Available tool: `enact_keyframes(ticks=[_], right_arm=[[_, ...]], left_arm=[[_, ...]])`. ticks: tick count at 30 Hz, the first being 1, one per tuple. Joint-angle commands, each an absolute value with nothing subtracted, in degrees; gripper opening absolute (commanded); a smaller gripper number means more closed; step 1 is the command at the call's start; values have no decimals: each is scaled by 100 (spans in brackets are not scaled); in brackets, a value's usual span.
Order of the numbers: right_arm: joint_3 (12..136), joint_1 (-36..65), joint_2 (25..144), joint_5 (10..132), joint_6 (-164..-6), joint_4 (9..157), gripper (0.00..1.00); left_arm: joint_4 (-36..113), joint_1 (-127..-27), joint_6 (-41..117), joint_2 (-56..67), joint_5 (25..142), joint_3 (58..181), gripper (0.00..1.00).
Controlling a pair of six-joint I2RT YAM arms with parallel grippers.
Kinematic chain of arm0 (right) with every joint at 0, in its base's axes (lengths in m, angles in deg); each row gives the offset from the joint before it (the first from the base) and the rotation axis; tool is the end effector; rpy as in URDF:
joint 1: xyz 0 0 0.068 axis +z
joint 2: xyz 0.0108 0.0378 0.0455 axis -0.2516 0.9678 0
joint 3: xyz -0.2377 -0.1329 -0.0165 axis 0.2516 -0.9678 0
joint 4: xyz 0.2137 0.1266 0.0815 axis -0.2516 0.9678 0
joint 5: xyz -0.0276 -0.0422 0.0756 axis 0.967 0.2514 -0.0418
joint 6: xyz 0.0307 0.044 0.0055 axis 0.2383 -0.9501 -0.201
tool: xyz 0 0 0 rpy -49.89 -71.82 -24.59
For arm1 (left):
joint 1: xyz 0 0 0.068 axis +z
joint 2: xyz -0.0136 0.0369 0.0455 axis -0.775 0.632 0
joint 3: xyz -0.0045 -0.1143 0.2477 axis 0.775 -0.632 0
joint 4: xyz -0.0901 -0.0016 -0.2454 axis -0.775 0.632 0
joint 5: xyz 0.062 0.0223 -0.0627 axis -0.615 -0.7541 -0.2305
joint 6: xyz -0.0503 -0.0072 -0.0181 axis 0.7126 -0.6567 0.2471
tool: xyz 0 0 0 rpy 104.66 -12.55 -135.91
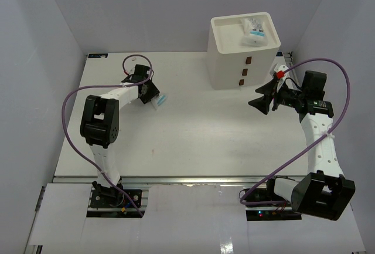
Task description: Organize the makeup
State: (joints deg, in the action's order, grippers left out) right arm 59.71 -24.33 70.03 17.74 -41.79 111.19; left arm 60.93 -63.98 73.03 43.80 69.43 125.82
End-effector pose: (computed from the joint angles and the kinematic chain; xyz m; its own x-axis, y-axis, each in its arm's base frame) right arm 0.2415 -0.0102 0.3419 -0.0664 -0.2848 -0.9563 -0.8334 0.5428 -0.1038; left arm 0.4119 -0.0927 0.1736 -0.6782 -0.5800 -0.4512 -0.4630 0.8141 -0.3505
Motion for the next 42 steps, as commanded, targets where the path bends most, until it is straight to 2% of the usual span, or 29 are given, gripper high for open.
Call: enact_keyframes(ticks=[1, 5, 8, 13, 17, 19, 24, 26, 32, 42], right_arm=[[6061, -2468, 7027, 1613, -4207, 11157, 69], [6163, -2458, 7160, 1471, -4189, 11331, 69], [6357, -2346, 7329, 1321, -4111, 11694, 69], [6534, -1881, 7689, 1416, -4508, 12057, 73], [6577, -1543, 8096, 1169, -6251, 11375, 82], [6599, -1476, 8274, 1038, -6947, 10927, 84], [6645, -1033, 8609, 1073, -9077, 9455, 97], [6661, -1005, 8691, 1133, -9589, 9035, 90], [6684, -931, 8818, 1170, -10243, 8503, 90], [6827, -850, 9020, 1323, -10217, 8459, 90]], left_arm=[[6006, -6326, 7304, 4191, 6917, 12587, 40], [5641, -6326, 7227, 3817, 7404, 12252, 25], [5084, -6342, 7070, 3420, 8292, 11848, 16], [3443, -6621, 6968, 2668, 9938, 11022, 15], [2463, -7220, 7135, 2305, 10918, 10456, 15], [2172, -7471, 7211, 2243, 11039, 10383, 14], [1760, -8160, 7464, 2223, 10929, 10485, 14], [1735, -8322, 7484, 2259, 10882, 10624, 14], [1934, -8621, 7408, 2428, 10869, 11080, 15], [1965, -8767, 7409, 2456, 10860, 11264, 16]])
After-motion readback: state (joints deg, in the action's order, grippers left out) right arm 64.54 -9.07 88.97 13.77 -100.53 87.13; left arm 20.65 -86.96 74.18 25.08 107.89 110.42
